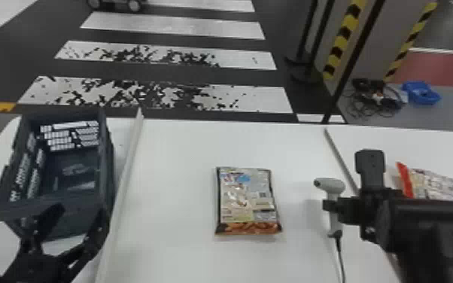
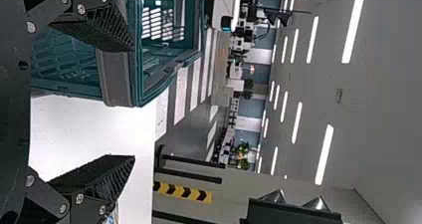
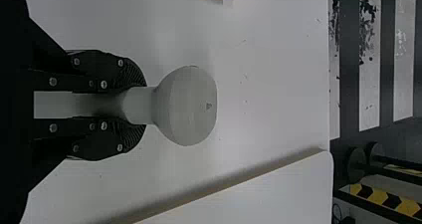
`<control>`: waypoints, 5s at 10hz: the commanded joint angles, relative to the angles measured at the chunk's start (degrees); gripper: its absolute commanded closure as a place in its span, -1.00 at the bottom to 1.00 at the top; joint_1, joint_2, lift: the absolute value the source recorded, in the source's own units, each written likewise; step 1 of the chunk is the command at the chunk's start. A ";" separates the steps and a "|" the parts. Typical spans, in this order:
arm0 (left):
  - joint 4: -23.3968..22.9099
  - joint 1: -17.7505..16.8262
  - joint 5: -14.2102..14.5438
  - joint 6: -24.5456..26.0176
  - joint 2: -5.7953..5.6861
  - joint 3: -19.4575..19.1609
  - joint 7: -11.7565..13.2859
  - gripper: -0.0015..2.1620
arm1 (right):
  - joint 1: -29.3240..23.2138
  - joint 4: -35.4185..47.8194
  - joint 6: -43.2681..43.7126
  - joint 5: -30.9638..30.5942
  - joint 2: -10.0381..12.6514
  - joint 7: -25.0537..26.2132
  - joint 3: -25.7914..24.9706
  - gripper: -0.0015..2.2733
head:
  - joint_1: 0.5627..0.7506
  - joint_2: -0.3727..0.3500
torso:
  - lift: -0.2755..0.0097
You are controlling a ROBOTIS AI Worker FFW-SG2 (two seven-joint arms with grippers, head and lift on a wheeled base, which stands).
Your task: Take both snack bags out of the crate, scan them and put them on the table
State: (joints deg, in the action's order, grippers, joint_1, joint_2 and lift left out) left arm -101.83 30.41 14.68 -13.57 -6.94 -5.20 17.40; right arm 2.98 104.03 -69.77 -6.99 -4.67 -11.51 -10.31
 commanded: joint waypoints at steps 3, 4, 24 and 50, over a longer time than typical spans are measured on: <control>-0.04 0.00 0.00 0.00 0.00 -0.07 0.00 -0.77 | 0.80 -1.20 -1.56 -0.57 -0.16 0.00 0.38 0.99 | 0.41 -0.30 | 0.28; -0.04 0.00 0.00 0.00 0.00 -0.07 0.00 -0.77 | 0.89 -1.37 -2.09 -0.57 -0.16 0.00 0.55 0.98 | 0.41 -0.30 | 0.28; -0.04 0.27 0.35 -0.18 -0.09 -0.25 0.00 -0.77 | -4.21 14.36 -15.45 3.65 -0.60 0.79 1.52 -0.94 | 0.41 -0.28 | 0.28; 0.66 0.00 0.35 0.18 -0.17 -0.51 0.00 -0.77 | 5.73 -11.83 -8.42 19.91 1.16 -9.06 1.08 -0.91 | 0.41 0.29 | 0.28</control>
State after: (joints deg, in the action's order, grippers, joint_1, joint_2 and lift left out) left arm -101.17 30.41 15.03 -13.40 -7.12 -5.71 17.40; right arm 8.59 92.53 -78.37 12.97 -3.52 -20.57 -9.28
